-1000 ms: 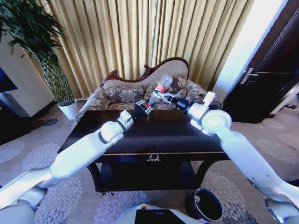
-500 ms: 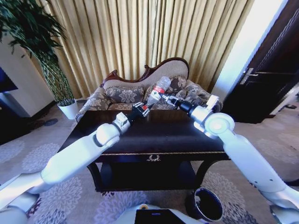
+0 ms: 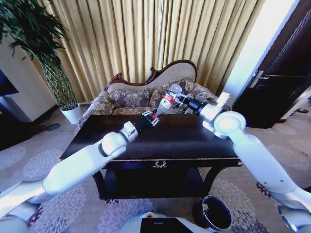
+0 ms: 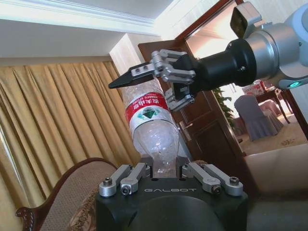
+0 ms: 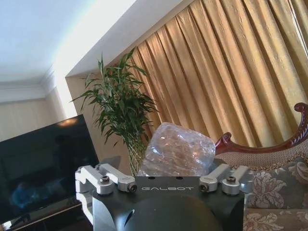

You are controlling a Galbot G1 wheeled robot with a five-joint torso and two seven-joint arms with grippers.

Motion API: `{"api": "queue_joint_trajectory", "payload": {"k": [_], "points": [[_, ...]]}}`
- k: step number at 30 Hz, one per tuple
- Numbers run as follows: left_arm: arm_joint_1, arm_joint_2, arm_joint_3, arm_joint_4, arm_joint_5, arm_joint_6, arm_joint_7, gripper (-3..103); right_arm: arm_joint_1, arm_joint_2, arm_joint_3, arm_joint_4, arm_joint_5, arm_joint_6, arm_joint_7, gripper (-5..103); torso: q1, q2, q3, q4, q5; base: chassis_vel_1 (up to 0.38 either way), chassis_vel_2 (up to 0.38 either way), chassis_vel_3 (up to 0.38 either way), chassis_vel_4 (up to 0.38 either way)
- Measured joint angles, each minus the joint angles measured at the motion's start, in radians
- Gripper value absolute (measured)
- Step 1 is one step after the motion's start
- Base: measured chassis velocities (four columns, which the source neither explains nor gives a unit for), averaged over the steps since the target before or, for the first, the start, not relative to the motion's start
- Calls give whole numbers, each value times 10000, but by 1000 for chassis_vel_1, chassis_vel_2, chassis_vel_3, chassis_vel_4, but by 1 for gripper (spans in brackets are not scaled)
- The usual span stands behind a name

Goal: Move to the front of the table and place the trash on the table into the trash bin.

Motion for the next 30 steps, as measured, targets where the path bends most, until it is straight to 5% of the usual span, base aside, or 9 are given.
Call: {"api": "queue_joint_trajectory", "payload": {"k": [12, 23, 26, 30], "points": [[21, 16, 47, -20, 21, 51, 18, 23, -46, -27, 11, 88, -100, 4, 0, 50, 0, 0, 0, 1, 0, 0, 0, 0, 0], [27, -28, 32, -52, 25, 121, -99, 22, -106, -73, 112, 201, -121, 19, 134, 33, 0, 0, 0, 1, -1, 0, 0, 0, 0], [30, -40, -3, -48, 15, 165, -177, 43, -195, -116, 304, 198, -165, 71, 220, 30, 0, 0, 0, 2, -2, 0, 0, 0, 0], [45, 12, -78, -70, -27, 168, -189, 49, -354, -156, 490, 130, -460, 103, 229, 27, 1, 0, 0, 1, -2, 0, 0, 0, 0]]}}
